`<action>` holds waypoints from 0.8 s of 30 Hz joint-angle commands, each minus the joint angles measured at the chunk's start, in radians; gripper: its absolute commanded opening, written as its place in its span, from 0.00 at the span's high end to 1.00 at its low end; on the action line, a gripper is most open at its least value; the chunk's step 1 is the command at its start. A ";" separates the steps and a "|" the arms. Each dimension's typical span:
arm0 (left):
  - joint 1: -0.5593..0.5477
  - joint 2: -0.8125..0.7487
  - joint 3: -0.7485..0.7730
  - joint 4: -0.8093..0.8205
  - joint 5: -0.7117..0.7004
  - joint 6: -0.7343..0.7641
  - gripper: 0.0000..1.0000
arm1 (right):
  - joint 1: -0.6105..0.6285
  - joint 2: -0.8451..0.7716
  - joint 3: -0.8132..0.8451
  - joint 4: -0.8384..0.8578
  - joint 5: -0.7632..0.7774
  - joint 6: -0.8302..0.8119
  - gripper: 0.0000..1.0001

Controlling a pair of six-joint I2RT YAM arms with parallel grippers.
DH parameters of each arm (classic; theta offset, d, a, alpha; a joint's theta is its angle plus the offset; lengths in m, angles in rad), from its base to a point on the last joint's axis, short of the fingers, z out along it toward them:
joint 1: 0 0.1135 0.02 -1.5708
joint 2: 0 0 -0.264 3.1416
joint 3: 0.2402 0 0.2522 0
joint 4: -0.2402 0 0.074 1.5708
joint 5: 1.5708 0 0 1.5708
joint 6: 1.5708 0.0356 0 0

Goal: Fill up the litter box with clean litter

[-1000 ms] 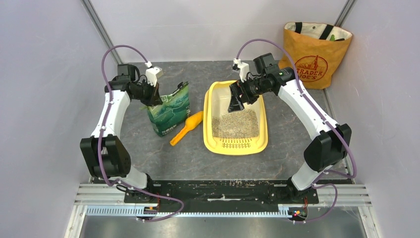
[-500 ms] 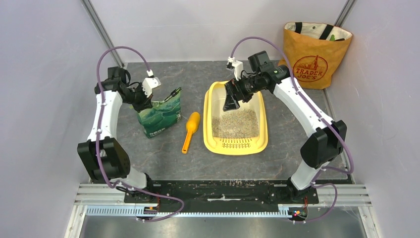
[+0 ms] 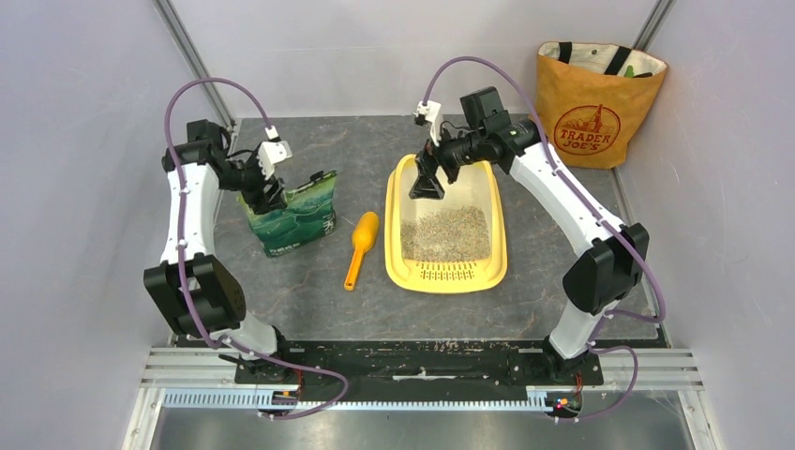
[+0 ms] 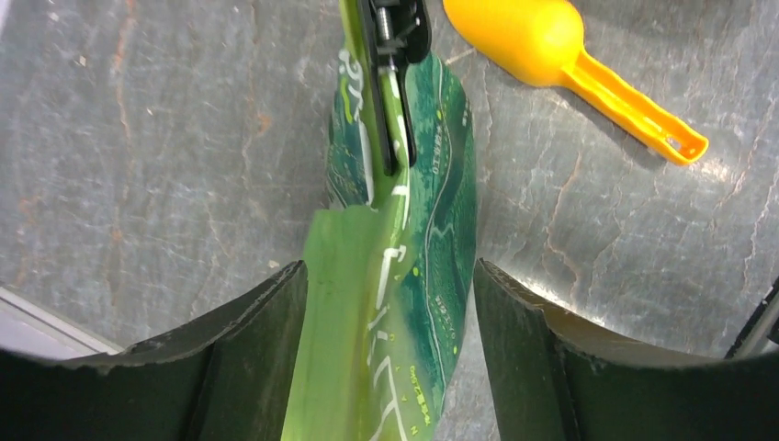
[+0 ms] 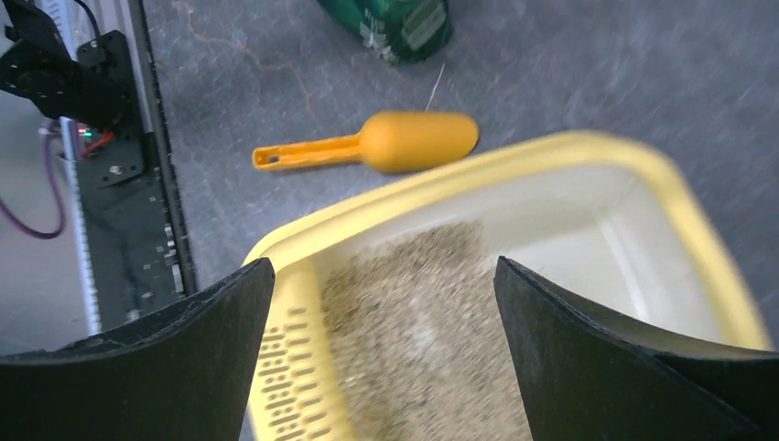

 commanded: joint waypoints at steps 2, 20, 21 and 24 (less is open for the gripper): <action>-0.001 -0.070 -0.015 0.077 0.074 -0.054 0.29 | 0.065 0.033 0.030 0.290 -0.093 -0.225 0.03; 0.118 -0.128 -0.070 0.115 0.185 -0.060 0.28 | 0.271 0.531 0.460 0.608 -0.065 -0.367 0.03; 0.117 -0.125 -0.074 0.115 0.183 -0.060 0.28 | 0.272 0.550 0.482 0.593 -0.063 -0.381 0.03; 0.118 -0.115 -0.075 0.117 0.185 -0.063 0.28 | 0.273 0.582 0.522 0.566 -0.062 -0.416 0.06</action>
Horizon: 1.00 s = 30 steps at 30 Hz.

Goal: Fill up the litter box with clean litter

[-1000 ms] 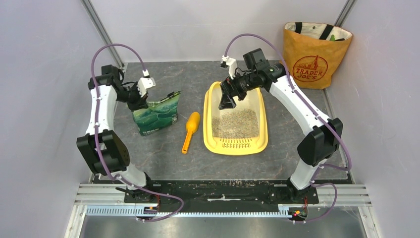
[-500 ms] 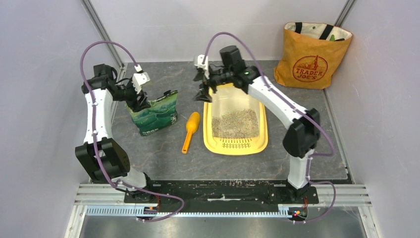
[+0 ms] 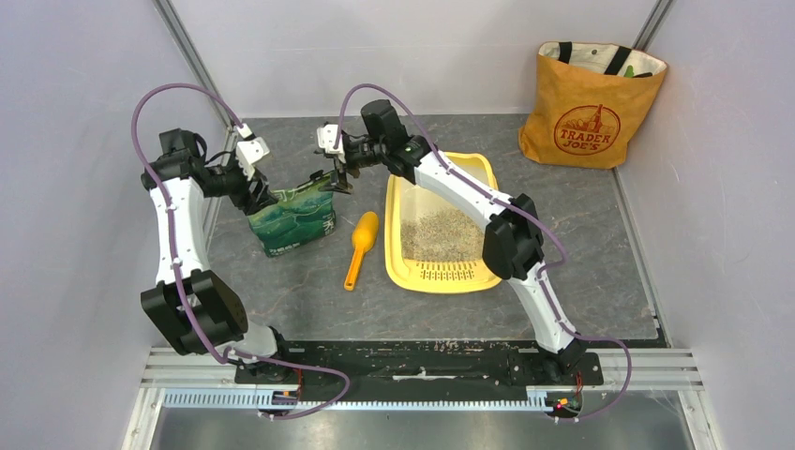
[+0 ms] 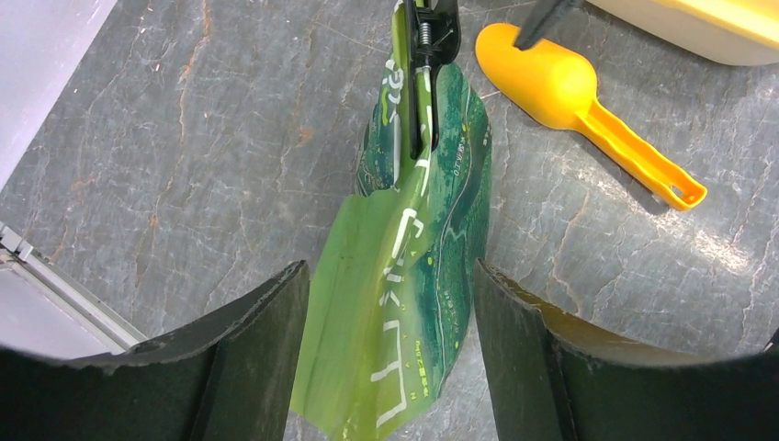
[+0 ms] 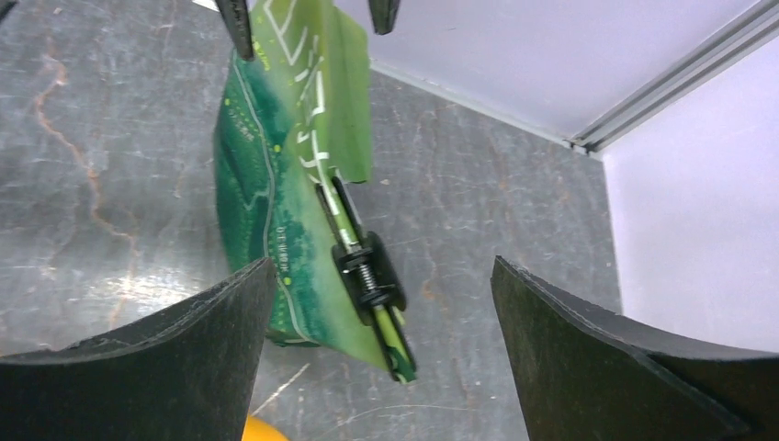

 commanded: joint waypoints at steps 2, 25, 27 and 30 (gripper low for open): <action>0.000 -0.004 -0.010 0.041 0.034 -0.023 0.28 | -0.004 0.035 0.090 0.000 0.007 -0.111 0.11; 0.000 0.016 -0.033 0.068 0.023 -0.045 0.29 | 0.041 0.062 0.093 -0.160 0.033 -0.305 0.43; 0.000 0.019 -0.032 0.068 0.021 -0.045 0.29 | 0.042 0.062 0.094 -0.165 0.040 -0.315 0.46; 0.000 0.018 -0.037 0.067 0.016 -0.034 0.30 | 0.045 0.064 0.102 -0.175 0.043 -0.317 0.50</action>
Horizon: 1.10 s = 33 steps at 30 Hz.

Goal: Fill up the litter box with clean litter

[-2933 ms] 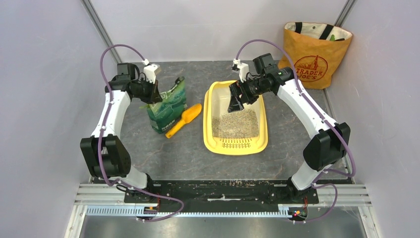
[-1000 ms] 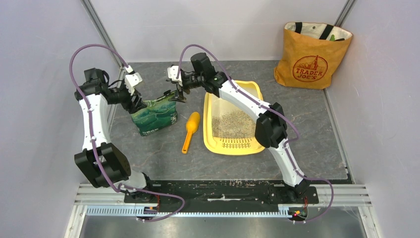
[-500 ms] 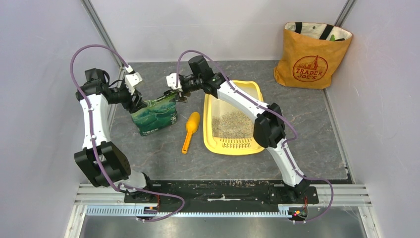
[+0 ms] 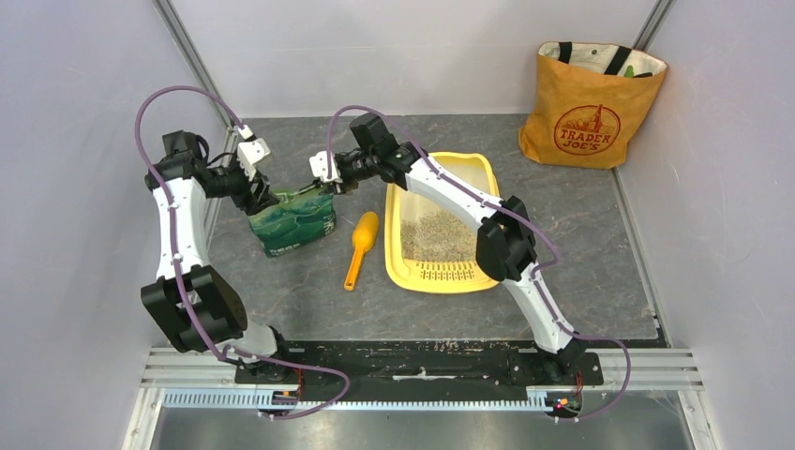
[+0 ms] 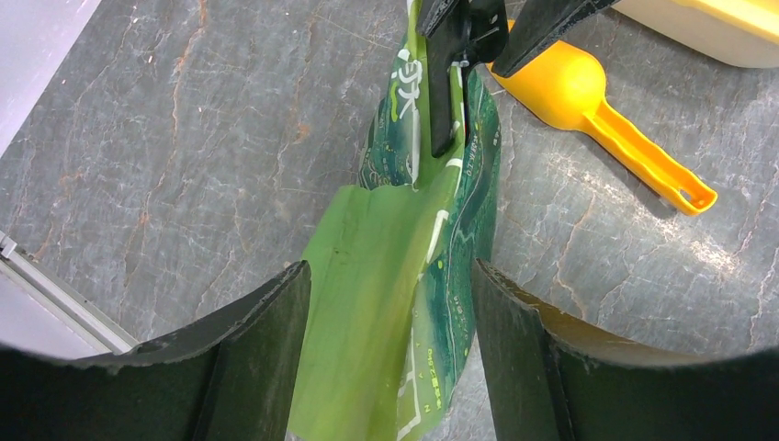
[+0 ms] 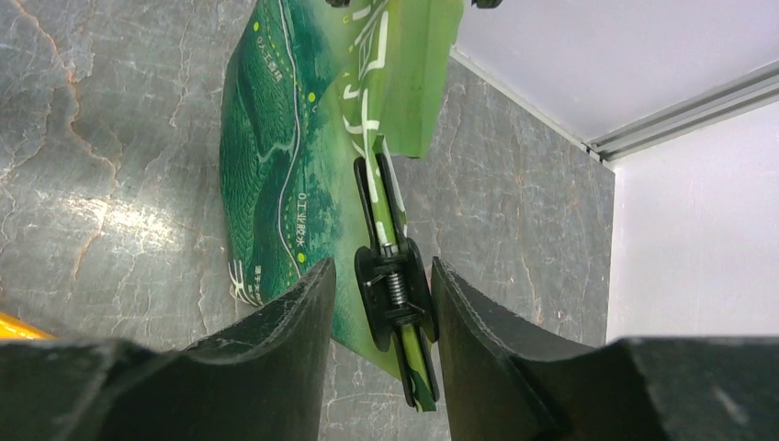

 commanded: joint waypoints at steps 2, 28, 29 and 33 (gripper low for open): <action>0.000 0.004 -0.007 0.020 0.010 -0.004 0.30 | 0.008 0.011 0.059 -0.033 0.015 -0.028 0.52; 0.000 0.024 -0.014 0.020 -0.034 0.000 0.31 | 0.017 -0.066 0.011 0.090 -0.044 0.039 1.00; 0.000 0.027 -0.014 0.020 -0.037 -0.002 0.31 | 0.015 -0.071 0.011 0.093 -0.049 0.041 1.00; 0.000 0.043 -0.007 0.020 -0.046 -0.006 0.35 | 0.009 -0.081 0.017 0.104 -0.068 0.042 1.00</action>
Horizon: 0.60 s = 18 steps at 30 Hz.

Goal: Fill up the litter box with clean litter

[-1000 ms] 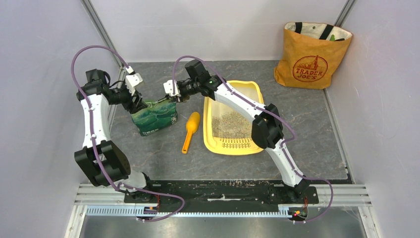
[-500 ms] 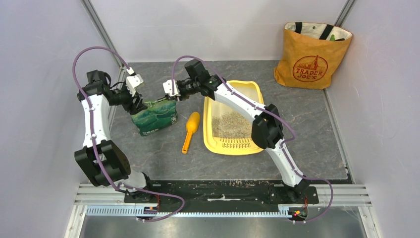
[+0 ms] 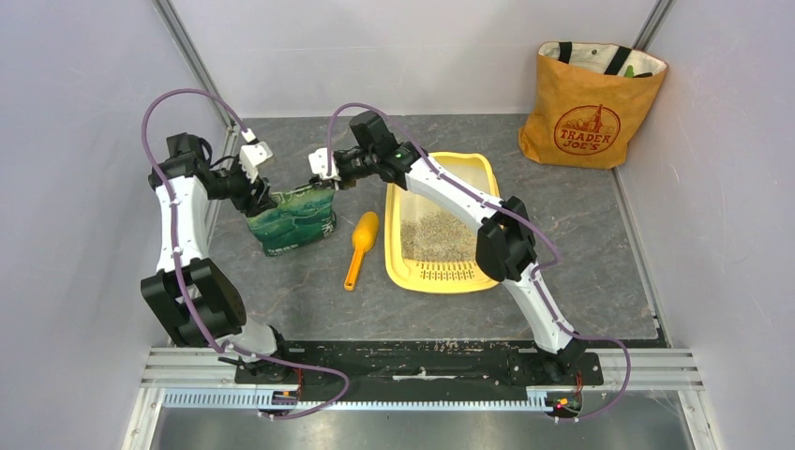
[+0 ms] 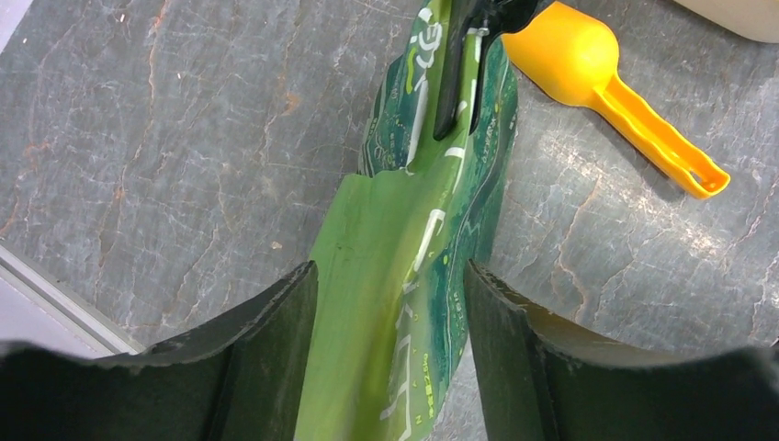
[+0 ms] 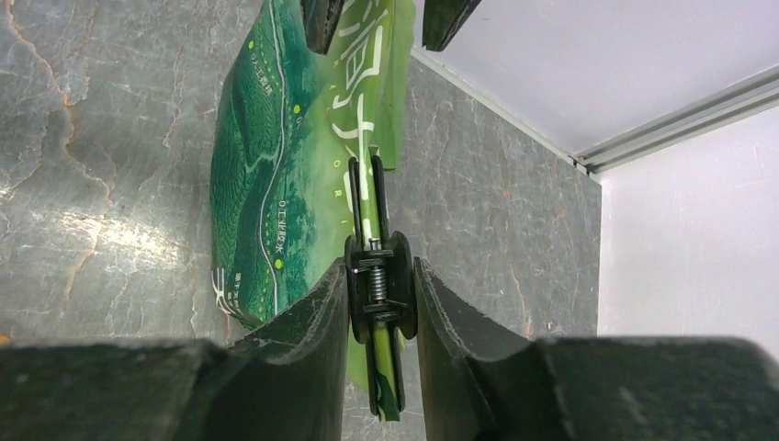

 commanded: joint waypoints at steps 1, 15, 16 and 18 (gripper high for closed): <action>0.000 0.020 0.012 0.016 -0.003 -0.009 0.37 | 0.001 -0.079 0.014 0.072 -0.071 0.017 1.00; -0.001 0.035 0.009 0.016 -0.024 0.009 0.64 | -0.005 -0.089 0.000 0.038 -0.082 0.032 1.00; -0.001 0.032 0.007 0.015 -0.024 0.013 0.65 | -0.006 -0.090 -0.005 0.043 -0.076 0.038 0.88; -0.001 0.027 0.004 0.016 -0.022 0.018 0.67 | -0.005 -0.088 -0.006 0.046 -0.065 0.046 0.70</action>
